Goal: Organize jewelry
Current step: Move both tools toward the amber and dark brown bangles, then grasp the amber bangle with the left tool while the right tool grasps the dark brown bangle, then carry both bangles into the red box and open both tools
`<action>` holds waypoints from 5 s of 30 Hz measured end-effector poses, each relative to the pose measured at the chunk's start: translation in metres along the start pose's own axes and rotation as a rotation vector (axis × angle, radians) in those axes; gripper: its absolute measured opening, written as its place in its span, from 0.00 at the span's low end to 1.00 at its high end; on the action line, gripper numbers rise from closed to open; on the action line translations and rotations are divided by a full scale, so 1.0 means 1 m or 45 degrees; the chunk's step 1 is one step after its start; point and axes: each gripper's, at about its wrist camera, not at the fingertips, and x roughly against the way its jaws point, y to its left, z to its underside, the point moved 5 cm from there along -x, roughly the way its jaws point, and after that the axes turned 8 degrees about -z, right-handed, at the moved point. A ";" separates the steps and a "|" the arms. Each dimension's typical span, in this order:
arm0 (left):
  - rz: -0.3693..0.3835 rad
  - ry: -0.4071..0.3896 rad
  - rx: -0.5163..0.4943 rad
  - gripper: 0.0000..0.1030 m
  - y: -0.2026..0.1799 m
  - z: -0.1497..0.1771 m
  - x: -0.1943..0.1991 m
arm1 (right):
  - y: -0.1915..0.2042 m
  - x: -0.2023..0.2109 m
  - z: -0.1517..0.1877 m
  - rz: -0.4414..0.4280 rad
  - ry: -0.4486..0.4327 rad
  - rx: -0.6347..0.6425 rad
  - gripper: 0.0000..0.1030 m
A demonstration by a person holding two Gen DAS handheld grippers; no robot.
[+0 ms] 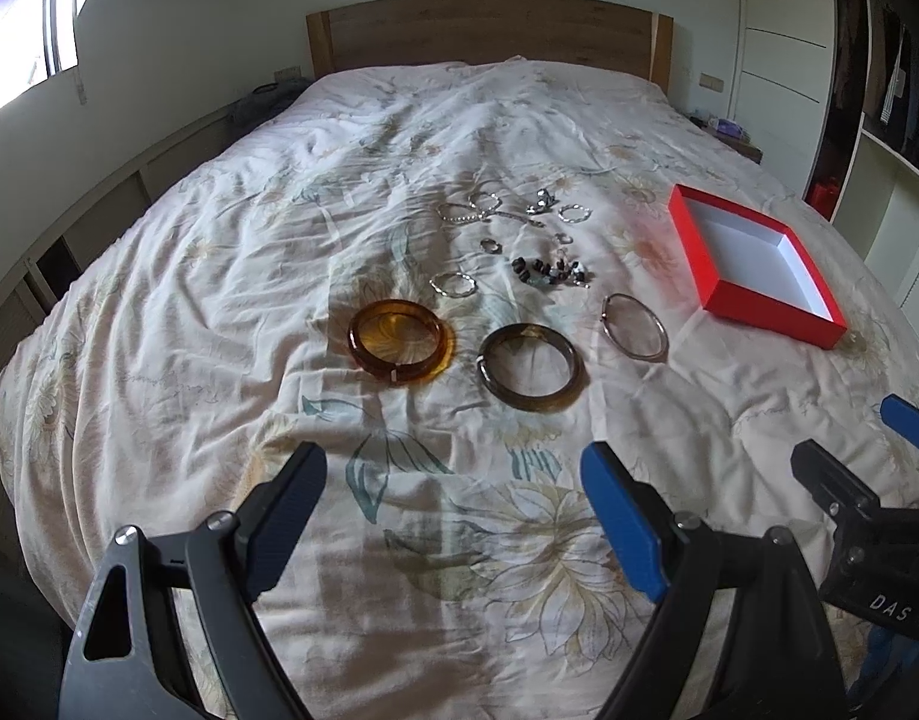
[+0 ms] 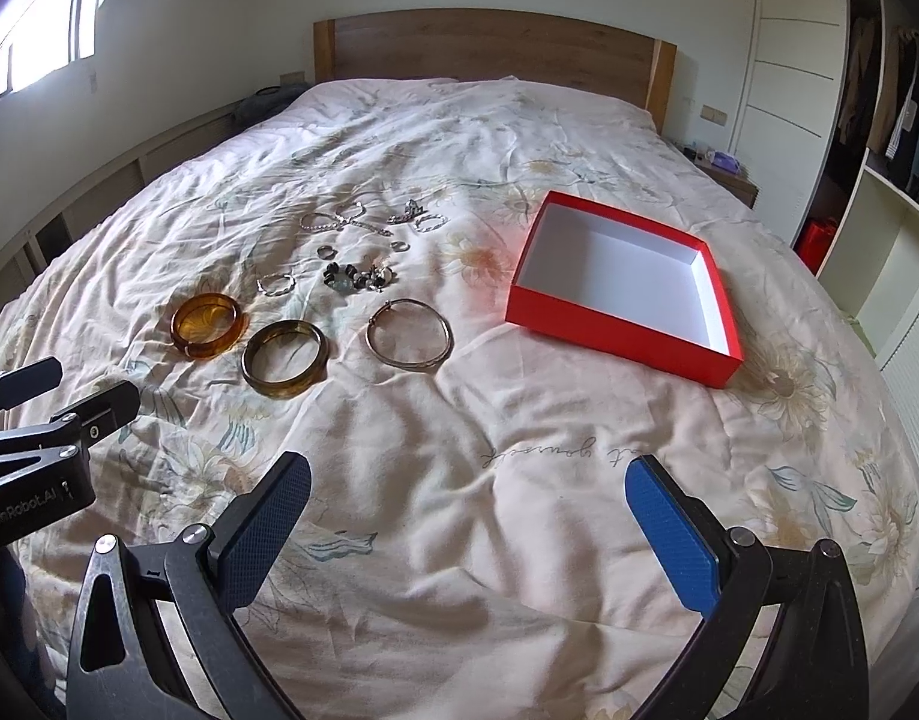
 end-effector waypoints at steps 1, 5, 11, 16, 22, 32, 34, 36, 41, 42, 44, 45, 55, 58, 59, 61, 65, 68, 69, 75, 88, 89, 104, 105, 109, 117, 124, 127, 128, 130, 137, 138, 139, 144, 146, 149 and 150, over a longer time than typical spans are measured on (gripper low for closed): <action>0.005 0.005 0.005 0.84 0.001 0.002 -0.002 | 0.000 -0.002 0.000 -0.006 0.008 -0.003 1.00; -0.002 0.018 0.005 0.84 0.003 0.003 -0.008 | -0.001 -0.010 0.002 -0.027 0.037 -0.021 1.00; -0.015 0.057 0.017 0.84 0.009 0.006 -0.021 | 0.003 -0.026 0.006 -0.062 0.102 -0.017 0.99; -0.006 0.085 0.021 0.84 0.009 0.009 -0.030 | 0.008 -0.031 0.007 -0.079 0.118 0.007 0.98; -0.003 0.089 0.011 0.83 0.012 0.011 -0.036 | 0.012 -0.033 0.005 -0.105 0.127 0.007 0.90; -0.002 0.079 0.040 0.82 0.027 0.008 -0.039 | 0.018 -0.037 0.000 -0.184 0.143 -0.012 0.72; -0.004 0.079 0.047 0.81 0.031 0.007 -0.041 | 0.019 -0.039 -0.001 -0.203 0.151 -0.022 0.68; -0.008 0.081 0.050 0.79 0.035 0.006 -0.043 | 0.020 -0.042 -0.004 -0.228 0.160 -0.033 0.65; -0.025 0.103 0.063 0.72 0.046 0.003 -0.055 | 0.032 -0.055 -0.012 -0.317 0.202 -0.031 0.54; -0.031 0.106 0.068 0.70 0.049 0.002 -0.059 | 0.034 -0.058 -0.014 -0.332 0.206 -0.026 0.53; -0.042 0.109 0.072 0.69 0.053 0.000 -0.063 | 0.040 -0.064 -0.018 -0.363 0.217 -0.019 0.50; -0.046 0.113 0.074 0.67 0.055 -0.002 -0.066 | 0.043 -0.068 -0.019 -0.374 0.223 -0.016 0.48; -0.073 0.145 0.133 0.57 0.073 -0.030 -0.107 | 0.064 -0.125 -0.035 -0.531 0.343 -0.079 0.36; -0.087 0.163 0.146 0.57 0.076 -0.039 -0.123 | 0.066 -0.145 -0.037 -0.555 0.381 -0.112 0.36; -0.090 0.169 0.150 0.57 0.077 -0.041 -0.128 | 0.067 -0.150 -0.037 -0.561 0.389 -0.120 0.35; -0.097 0.186 0.158 0.57 0.078 -0.044 -0.138 | 0.068 -0.160 -0.039 -0.580 0.401 -0.129 0.34; -0.092 0.225 0.179 0.57 0.080 -0.047 -0.159 | 0.075 -0.178 -0.045 -0.619 0.417 -0.127 0.34; -0.091 0.260 0.176 0.57 0.078 -0.048 -0.172 | 0.079 -0.187 -0.048 -0.662 0.422 -0.115 0.33; -0.092 0.278 0.173 0.57 0.077 -0.046 -0.176 | 0.082 -0.190 -0.048 -0.680 0.424 -0.108 0.33; -0.101 0.371 0.131 0.57 0.072 -0.039 -0.200 | 0.088 -0.209 -0.050 -0.727 0.438 -0.101 0.34; -0.177 0.272 0.091 0.27 0.067 -0.040 -0.181 | 0.097 -0.204 -0.057 -0.604 0.371 0.050 0.08; -0.176 0.267 0.102 0.25 0.069 -0.040 -0.178 | 0.097 -0.200 -0.058 -0.600 0.357 0.062 0.08; -0.154 0.172 0.125 0.10 0.073 -0.042 -0.110 | 0.073 -0.107 -0.055 -0.535 0.215 0.057 0.08; -0.154 0.166 0.123 0.10 0.073 -0.041 -0.105 | 0.070 -0.101 -0.055 -0.532 0.205 0.052 0.08; -0.161 0.127 0.107 0.10 0.066 -0.038 -0.078 | 0.056 -0.074 -0.051 -0.518 0.159 0.029 0.08; -0.130 0.056 0.068 0.10 0.038 -0.050 -0.034 | 0.004 -0.026 -0.044 -0.465 0.058 -0.064 0.08; 0.007 0.022 -0.012 0.10 -0.026 -0.079 -0.010 | -0.064 -0.003 -0.053 -0.372 -0.027 -0.160 0.08; 0.085 0.022 -0.050 0.10 -0.061 -0.094 -0.009 | -0.094 -0.004 -0.059 -0.324 -0.041 -0.183 0.08; 0.108 0.021 -0.069 0.10 -0.075 -0.100 -0.010 | -0.106 -0.006 -0.063 -0.302 -0.044 -0.188 0.08; 0.152 0.021 -0.104 0.10 -0.101 -0.111 -0.013 | -0.129 -0.011 -0.071 -0.267 -0.042 -0.200 0.08; 0.282 0.021 -0.196 0.11 -0.198 -0.155 -0.043 | -0.203 -0.057 -0.113 -0.159 -0.025 -0.207 0.08; 0.298 0.022 -0.214 0.11 -0.215 -0.161 -0.051 | -0.210 -0.065 -0.119 -0.150 -0.020 -0.203 0.08; 0.310 0.025 -0.229 0.11 -0.228 -0.165 -0.057 | -0.217 -0.074 -0.125 -0.140 -0.014 -0.198 0.08; 0.359 0.078 -0.294 0.11 -0.284 -0.172 -0.096 | -0.250 -0.124 -0.149 -0.094 0.040 -0.160 0.08; 0.368 0.118 -0.307 0.11 -0.302 -0.169 -0.115 | -0.261 -0.142 -0.155 -0.086 0.065 -0.158 0.08; 0.373 0.172 -0.320 0.11 -0.318 -0.161 -0.139 | -0.270 -0.167 -0.161 -0.076 0.100 -0.136 0.08; 0.375 0.185 -0.324 0.11 -0.321 -0.159 -0.145 | -0.272 -0.177 -0.163 -0.072 0.119 -0.123 0.08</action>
